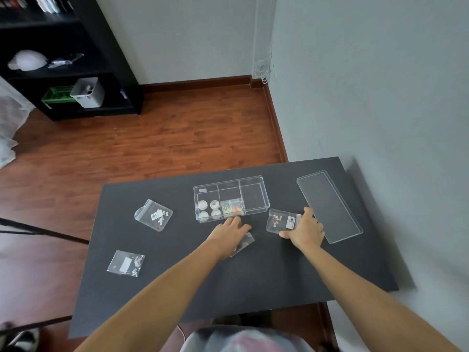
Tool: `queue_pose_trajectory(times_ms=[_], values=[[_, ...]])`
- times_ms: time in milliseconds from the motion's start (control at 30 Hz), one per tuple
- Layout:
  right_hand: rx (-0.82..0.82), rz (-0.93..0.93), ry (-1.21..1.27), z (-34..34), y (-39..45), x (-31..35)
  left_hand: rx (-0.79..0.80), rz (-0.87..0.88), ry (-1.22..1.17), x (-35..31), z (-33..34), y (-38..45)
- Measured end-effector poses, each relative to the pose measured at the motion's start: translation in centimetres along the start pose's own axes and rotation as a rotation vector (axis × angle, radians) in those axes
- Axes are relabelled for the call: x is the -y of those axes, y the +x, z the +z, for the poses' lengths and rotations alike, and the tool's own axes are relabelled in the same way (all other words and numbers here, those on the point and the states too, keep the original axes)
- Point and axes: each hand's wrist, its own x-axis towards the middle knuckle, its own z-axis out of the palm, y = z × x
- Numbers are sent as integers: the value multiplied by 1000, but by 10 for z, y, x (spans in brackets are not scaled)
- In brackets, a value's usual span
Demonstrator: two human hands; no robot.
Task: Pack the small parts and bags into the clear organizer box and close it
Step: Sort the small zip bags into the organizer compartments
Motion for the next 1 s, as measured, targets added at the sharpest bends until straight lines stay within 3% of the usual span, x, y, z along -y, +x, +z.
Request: queue_pose_trajectory(times_ms=[167, 267, 433, 567, 667, 833, 1000], values=[[-41, 11, 264, -8, 9, -7, -9, -75, -172, -4, -15, -1], [-64, -77, 321, -16, 10, -10, -19, -122, -301, -7, -24, -2], [-136, -230, 351, -21, 10, -16, -212, -204, -699, -6, -45, -6], [-117, -204, 489, -28, 8, -13, -259, -398, -1021, 6, -72, 3], [-90, -196, 624, -33, 6, -11, -334, -440, -1140, 16, -88, 17], [-92, -228, 625, -39, 3, -10, -398, -442, -931, 17, -101, 42], [-70, -243, 608, -41, 2, -16, -339, -446, -493, 12, -101, 67]])
